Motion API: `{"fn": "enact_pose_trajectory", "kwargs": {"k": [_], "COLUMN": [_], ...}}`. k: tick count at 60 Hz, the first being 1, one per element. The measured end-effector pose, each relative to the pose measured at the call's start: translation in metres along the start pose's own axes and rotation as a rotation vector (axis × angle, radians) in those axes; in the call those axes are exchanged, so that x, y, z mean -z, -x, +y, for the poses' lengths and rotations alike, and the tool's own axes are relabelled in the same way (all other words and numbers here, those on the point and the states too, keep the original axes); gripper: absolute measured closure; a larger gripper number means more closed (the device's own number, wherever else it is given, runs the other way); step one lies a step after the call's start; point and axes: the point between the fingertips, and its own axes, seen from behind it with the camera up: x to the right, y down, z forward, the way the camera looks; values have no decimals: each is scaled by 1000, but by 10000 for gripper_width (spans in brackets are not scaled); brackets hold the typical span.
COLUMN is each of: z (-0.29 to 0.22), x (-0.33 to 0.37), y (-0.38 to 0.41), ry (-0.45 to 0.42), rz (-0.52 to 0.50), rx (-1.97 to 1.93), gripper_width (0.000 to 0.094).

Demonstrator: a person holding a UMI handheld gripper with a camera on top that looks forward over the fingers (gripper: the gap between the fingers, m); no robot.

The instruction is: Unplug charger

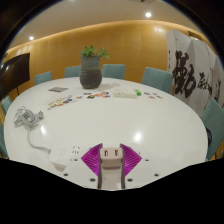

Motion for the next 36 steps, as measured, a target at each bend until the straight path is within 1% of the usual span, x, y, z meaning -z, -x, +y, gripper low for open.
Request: {"fn": "enact_pose_trajectory", "kwargs": {"k": [4,6,13,14,16,19,23,26,29,30,33,36], "z": [-1,-1,-6,-21,-73,-153,-245,-289,-314,-321,-308,-271], "x": [-1,-1,2,9,28,69,113,141,150,153,138,107], "y": [0,1,0,1,3,1,-6,-23,-44,-58,-84,-111], "ry": [8,16,43,5,-129,-305,-487,-573,-623,-615,-582,-490], "rz": [-8,-13,-25,-27,-41,-33,-40,-50,-30,-23,9,49], "rx": [1,-10,-31,-37,-45,-13,-31,-59,-74,-73,-63,-50], "gripper_width": [745,763,774,774,776,777,779,777,773,772,770,767]}}
